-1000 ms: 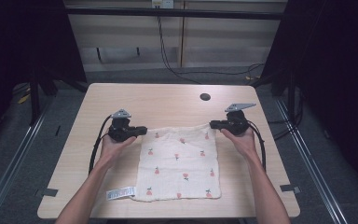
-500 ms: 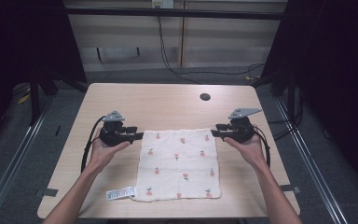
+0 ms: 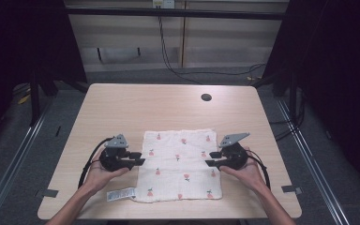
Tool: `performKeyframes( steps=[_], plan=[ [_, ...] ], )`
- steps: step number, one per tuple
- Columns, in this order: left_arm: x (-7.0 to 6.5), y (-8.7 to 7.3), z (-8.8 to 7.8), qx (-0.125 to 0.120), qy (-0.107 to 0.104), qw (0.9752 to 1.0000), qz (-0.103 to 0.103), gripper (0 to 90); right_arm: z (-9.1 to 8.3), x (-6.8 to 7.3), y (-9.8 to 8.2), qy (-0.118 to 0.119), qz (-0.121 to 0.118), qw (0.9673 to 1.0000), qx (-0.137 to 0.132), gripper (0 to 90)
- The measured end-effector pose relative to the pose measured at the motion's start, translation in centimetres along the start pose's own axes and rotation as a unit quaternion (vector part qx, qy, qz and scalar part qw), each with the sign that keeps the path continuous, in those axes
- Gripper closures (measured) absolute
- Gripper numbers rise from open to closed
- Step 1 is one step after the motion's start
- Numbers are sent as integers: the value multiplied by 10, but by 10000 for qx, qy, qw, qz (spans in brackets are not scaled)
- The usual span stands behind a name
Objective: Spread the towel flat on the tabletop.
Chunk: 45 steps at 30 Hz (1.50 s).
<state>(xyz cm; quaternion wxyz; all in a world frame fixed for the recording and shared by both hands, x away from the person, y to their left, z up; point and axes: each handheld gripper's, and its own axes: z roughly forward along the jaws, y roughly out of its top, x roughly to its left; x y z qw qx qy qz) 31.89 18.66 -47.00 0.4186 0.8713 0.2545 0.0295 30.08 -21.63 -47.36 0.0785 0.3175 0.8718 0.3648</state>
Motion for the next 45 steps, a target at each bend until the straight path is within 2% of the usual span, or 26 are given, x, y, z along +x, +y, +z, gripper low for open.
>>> performKeyframes(
  steps=[1,2,3,5,6,7,8,10,11,12,13,17,19,21,23,24,25,26,28,31,35,36,38,41,44,45],
  plan=[
    [0,0,0,0,0,10000,0,655,0,0,0,0,0,10000,0,582],
    [-7,-7,1,111,-75,9999,59,641,2,7,-6,-4,2,10000,52,586],
    [-7,-7,1,111,-75,9999,59,626,2,7,-6,-4,2,10000,52,586],
    [-12,-12,0,155,-24,9997,201,604,2,11,-12,-47,-62,10000,44,587],
    [-12,-11,-2,-8,131,9997,227,602,5,12,-16,-169,-77,9997,139,597],
    [-12,-11,-2,-8,131,9997,227,602,5,12,-16,-169,-77,9997,139,597],
    [-12,-9,-3,-63,138,9995,278,604,12,10,-18,-170,-62,9993,316,628],
    [-14,-6,2,4,62,9995,303,608,13,10,-19,-210,-128,9994,248,637],
    [-14,-6,7,48,29,9995,313,615,12,13,-17,-205,-162,9991,337,680],
    [-16,-6,12,191,21,9991,366,615,12,13,-17,-205,-162,9991,337,680],
    [-18,-2,20,264,105,9983,507,625,12,16,-17,-200,-151,9991,345,736],
    [-18,2,28,269,127,9983,492,666,10,17,-19,-160,-156,9992,341,804],
    [-18,1,33,397,118,9974,594,669,10,17,-20,-90,-94,9994,331,829],
    [-19,-1,34,484,80,9972,569,668,8,18,-22,-62,-67,9993,350,847],
    [-20,-5,36,592,114,9960,658,688,8,19,-22,-51,-44,9994,344,848],
    [-21,-7,35,605,119,9952,765,789,7,21,-23,-40,-33,9993,377,851],
    [-22,-8,34,611,86,9954,730,789,7,21,-23,-40,-33,9993,377,851],
    [-22,-8,32,682,87,9942,826,880,6,24,-22,-26,-154,9988,472,853],
    [-21,-10,30,660,10,9952,728,892,6,28,-22,53,-204,9986,479,859],
    [-23,-12,27,681,15,9954,669,897,6,29,-21,25,-194,9986,487,863],
    [-26,-18,22,661,-89,9961,573,898,5,33,-24,74,-186,9988,442,868],
    [-28,-19,21,663,-78,9964,531,898,5,36,-25,35,-252,9988,420,869],
    [-30,-21,20,638,-63,9965,531,898,3,39,-30,121,-220,9992,304,869],
    [-34,-22,19,645,-52,9964,550,899,2,38,-31,189,-105,9993,301,870],
    [-40,-26,14,694,-127,9962,518,898,2,43,-32,187,-169,9992,321,869],
    [-40,-27,13,751,-176,9957,504,896,0,46,-32,103,-212,9991,360,866]
  ],
)
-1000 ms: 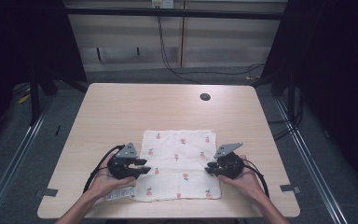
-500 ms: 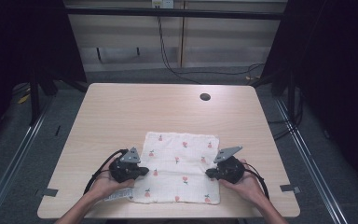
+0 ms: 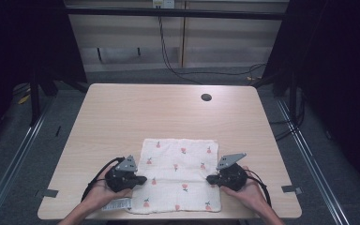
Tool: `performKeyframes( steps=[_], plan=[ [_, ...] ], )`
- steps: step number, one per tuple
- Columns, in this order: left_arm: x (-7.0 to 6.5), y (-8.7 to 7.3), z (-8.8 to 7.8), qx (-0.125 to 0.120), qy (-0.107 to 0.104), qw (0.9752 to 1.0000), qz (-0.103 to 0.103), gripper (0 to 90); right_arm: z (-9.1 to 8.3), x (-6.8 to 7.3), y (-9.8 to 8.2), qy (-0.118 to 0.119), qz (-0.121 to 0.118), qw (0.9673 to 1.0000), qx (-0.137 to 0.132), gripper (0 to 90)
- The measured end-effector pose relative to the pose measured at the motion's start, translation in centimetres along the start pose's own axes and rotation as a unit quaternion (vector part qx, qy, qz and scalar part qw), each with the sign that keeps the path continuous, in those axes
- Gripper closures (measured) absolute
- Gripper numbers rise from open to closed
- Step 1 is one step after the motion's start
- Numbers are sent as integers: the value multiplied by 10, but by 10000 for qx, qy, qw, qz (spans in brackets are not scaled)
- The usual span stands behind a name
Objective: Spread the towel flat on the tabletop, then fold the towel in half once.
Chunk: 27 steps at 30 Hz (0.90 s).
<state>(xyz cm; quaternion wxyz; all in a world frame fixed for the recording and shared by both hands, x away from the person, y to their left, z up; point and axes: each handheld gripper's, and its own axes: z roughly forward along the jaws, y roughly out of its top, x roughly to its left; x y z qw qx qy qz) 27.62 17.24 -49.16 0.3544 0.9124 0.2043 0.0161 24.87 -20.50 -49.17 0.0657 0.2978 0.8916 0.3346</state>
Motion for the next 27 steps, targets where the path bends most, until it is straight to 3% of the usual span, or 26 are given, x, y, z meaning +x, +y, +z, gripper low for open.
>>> performKeyframes(
  steps=[3,5,6,8,11,14,17,20,24,25,27],
  plan=[
    [3,1,-1,-41,27,10000,-70,848,-1,3,0,49,-25,10000,-20,760],
    [5,3,-2,-56,48,9999,-116,824,-3,2,1,23,2,10000,-73,738],
    [7,4,-4,-163,53,9998,-130,797,-9,-2,2,7,117,9994,-317,693],
    [9,4,-5,-284,27,9994,-174,785,-11,-4,2,4,158,9992,-371,680],
    [18,7,-11,-500,36,9981,-359,705,-17,-15,8,-191,301,9976,-586,648],
    [25,8,-14,-525,158,9976,-421,698,-18,-21,12,-307,321,9971,-620,644],
    [38,9,-19,-687,293,9953,-621,681,-20,-32,18,-434,412,9956,-723,659],
    [46,14,-22,-758,442,9940,-650,670,-25,-42,24,-579,399,9941,-823,664],
    [57,31,-22,-882,591,9918,-715,649,-33,-56,28,-673,474,9929,-856,664],
    [65,41,-21,-918,639,9902,-837,648,-35,-67,32,-756,506,9929,-769,666],
    [69,47,-20,-826,667,9904,-891,652,-35,-70,34,-773,484,9931,-735,665]
  ],
)
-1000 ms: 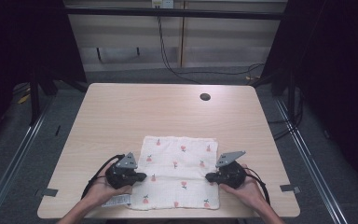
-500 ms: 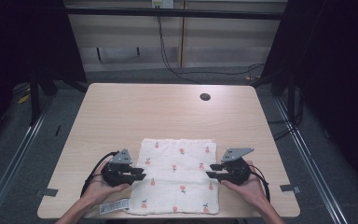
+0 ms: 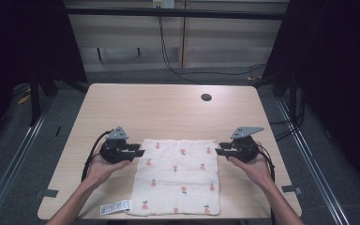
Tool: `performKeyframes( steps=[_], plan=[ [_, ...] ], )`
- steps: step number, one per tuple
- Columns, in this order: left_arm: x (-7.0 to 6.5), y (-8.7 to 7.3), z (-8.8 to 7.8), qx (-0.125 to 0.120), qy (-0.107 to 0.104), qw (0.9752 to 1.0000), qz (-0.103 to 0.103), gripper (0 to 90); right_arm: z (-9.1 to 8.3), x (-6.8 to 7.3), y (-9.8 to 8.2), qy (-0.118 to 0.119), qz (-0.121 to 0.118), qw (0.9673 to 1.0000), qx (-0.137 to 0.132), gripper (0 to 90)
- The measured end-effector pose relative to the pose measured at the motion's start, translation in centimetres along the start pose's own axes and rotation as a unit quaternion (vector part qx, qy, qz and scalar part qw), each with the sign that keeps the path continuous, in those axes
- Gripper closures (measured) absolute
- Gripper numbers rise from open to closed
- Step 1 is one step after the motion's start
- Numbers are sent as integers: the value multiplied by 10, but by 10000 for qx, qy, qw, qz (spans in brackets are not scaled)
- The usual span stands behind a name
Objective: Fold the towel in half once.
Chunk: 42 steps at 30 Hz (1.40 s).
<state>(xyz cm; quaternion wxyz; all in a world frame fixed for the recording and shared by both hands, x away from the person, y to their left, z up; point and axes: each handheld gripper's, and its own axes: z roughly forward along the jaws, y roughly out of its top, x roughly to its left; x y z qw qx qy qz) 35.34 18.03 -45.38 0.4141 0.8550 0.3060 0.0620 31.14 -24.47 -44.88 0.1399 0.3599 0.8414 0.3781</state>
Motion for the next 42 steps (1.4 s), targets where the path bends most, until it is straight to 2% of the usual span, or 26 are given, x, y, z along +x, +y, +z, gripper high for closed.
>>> performKeyframes(
  steps=[2,3,4,5,6,8,9,11,13,14,16,18,19,21,23,24,25,26,27,29,30,32,39,40,42],
  plan=[
    [5,11,5,41,110,9999,10,636,2,-8,6,-70,18,10000,67,667],
    [7,17,7,-79,318,9994,65,627,6,-15,11,-40,67,10000,32,668],
    [7,17,7,-79,318,9994,65,629,6,-15,11,-40,67,10000,32,668],
    [11,17,13,-189,186,9996,-49,632,13,-20,13,-95,203,9997,-55,692],
    [11,17,13,-189,186,9996,-49,632,13,-20,13,-95,203,9997,-55,692],
    [15,13,22,-46,255,9996,-69,635,25,-22,11,-77,249,9996,-54,696],
    [18,11,25,38,183,9998,-95,635,30,-24,10,-43,268,9996,-55,696],
    [23,5,27,44,261,9996,-130,631,39,-28,9,-53,321,9995,2,695],
    [29,4,27,52,270,9994,-207,606,42,-33,10,-75,411,9991,-22,683],
    [33,2,28,27,277,9991,-322,606,43,-35,10,-76,420,9991,-24,679],
    [38,1,31,91,275,9990,-351,606,45,-38,10,-153,476,9987,-5,661],
    [43,0,34,134,320,9987,-384,604,45,-40,8,-131,515,9986,19,657],
    [44,-2,37,157,368,9983,-424,600,45,-40,7,-105,538,9985,-9,653],
    [42,-3,39,248,378,9984,-326,589,42,-42,5,-122,575,9983,-19,654],
    [41,-3,39,223,329,9986,-337,565,43,-42,4,-117,566,9983,-27,653],
    [41,-3,40,199,280,9989,-305,565,43,-43,4,-145,560,9983,15,653],
    [41,-3,41,213,275,9990,-288,562,46,-44,3,-30,581,9983,18,655],
    [41,-3,42,241,284,9990,-245,525,50,-43,2,-99,563,9983,139,649],
    [41,-3,42,241,284,9990,-245,517,50,-43,2,-99,563,9983,139,649],
    [42,-4,44,216,299,9988,-315,505,58,-43,-1,-83,549,9982,234,631],
    [45,-7,45,196,192,9988,-398,501,59,-43,-1,-92,566,9980,263,629],
    [47,-8,45,185,142,9986,-474,500,61,-43,-1,-142,541,9980,290,625],
    [48,-11,48,209,196,9985,-458,492,69,-41,-4,-218,483,9977,428,631],
    [47,-11,49,263,248,9984,-446,489,70,-40,-4,-260,444,9977,447,659],
    [45,-12,51,203,311,9980,-507,484,70,-40,-4,-243,426,9978,446,680]
  ],
)
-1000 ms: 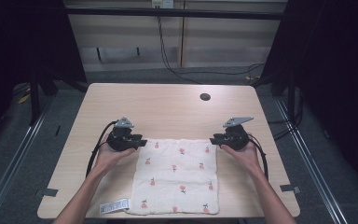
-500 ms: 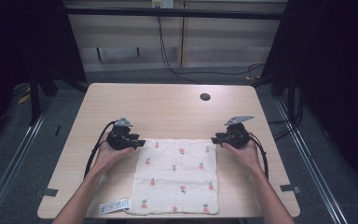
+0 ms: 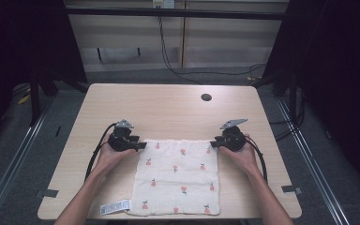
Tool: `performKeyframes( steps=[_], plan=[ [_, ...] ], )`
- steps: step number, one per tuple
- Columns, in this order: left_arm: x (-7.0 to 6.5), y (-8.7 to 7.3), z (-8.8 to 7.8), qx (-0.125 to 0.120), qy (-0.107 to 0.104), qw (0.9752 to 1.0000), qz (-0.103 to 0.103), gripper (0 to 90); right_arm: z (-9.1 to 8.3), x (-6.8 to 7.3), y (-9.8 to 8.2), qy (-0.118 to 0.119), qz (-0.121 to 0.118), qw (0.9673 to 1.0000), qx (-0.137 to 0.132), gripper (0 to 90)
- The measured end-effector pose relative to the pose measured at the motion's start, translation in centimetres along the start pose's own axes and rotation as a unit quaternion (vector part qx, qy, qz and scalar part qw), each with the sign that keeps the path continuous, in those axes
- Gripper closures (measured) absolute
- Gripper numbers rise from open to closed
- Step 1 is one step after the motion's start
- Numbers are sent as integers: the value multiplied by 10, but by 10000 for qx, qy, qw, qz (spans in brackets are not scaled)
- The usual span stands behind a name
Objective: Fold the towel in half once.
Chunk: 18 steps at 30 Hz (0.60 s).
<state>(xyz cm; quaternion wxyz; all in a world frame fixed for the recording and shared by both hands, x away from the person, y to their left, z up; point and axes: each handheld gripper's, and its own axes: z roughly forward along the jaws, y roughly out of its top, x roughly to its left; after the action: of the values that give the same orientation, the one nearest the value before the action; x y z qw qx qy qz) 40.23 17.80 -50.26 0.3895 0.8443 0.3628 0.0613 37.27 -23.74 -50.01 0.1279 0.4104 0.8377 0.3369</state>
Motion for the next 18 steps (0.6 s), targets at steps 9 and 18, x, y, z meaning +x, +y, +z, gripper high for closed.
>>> performKeyframes(
  steps=[9,18],
  plan=[
    [-1,5,5,45,9,9999,159,539,-1,3,1,67,37,10000,11,881],
    [-12,10,12,100,219,9987,441,722,-5,3,1,104,70,9998,-122,881]
  ],
)
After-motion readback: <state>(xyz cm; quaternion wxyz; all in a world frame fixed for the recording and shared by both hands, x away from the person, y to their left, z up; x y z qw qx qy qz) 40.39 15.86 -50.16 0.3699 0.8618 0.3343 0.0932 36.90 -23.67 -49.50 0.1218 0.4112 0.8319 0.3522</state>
